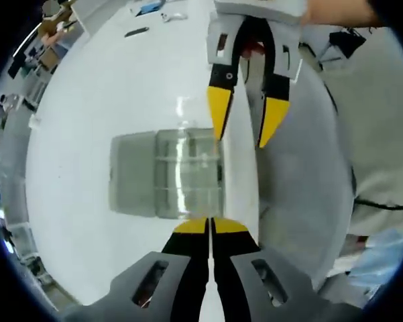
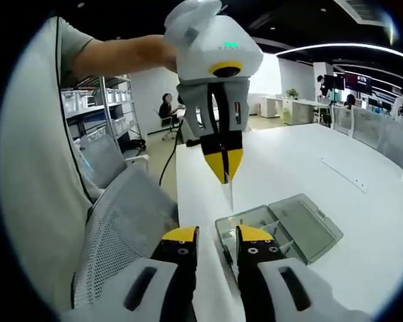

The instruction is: Insert the divider into the dual guide fixture by aligning both edges with the guide slots and pushing it downward to the bottom, including one-sided entry, uneven engagement, binding, and posture correction.

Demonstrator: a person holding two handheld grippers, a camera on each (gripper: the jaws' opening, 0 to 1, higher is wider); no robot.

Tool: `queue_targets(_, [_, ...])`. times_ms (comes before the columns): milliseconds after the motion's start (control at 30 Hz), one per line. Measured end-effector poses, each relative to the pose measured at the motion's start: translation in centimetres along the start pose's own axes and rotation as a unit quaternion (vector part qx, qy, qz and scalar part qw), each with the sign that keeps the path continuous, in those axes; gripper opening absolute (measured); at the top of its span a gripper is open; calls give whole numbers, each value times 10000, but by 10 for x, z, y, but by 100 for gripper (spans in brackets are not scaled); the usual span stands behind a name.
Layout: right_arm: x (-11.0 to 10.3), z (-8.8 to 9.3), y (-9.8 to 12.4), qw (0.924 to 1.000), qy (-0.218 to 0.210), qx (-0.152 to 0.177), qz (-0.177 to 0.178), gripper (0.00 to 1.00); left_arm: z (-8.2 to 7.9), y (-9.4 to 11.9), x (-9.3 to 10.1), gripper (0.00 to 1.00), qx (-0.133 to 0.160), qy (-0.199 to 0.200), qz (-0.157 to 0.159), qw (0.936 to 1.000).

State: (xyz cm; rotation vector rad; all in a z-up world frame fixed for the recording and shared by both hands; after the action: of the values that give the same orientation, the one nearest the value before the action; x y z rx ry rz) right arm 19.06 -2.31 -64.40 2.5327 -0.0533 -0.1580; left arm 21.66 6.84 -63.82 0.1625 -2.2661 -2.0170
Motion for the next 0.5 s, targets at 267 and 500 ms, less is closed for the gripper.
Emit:
queue_targets(267, [2, 5, 3, 10000, -67, -37, 59, 24, 0, -5, -5, 0, -60, 112, 117, 9999])
queue_targets(500, [3, 8, 6, 9999, -114, -51, 80, 25, 1, -8, -9, 0, -121, 157, 135, 9997])
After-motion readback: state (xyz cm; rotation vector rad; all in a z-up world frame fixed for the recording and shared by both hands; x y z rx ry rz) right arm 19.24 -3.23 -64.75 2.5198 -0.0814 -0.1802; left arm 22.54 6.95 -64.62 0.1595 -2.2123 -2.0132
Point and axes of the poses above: the point that each gripper's makers call its tool centre point, and the gripper's own axes: y roughly backward along the fingers, x roughly to its right, z roughly out of its underside, the point moved 3 cm from there along y, roughly backward along the fingers, and after that the axes turned 6 degrees about -x, right-handed, at the moved point
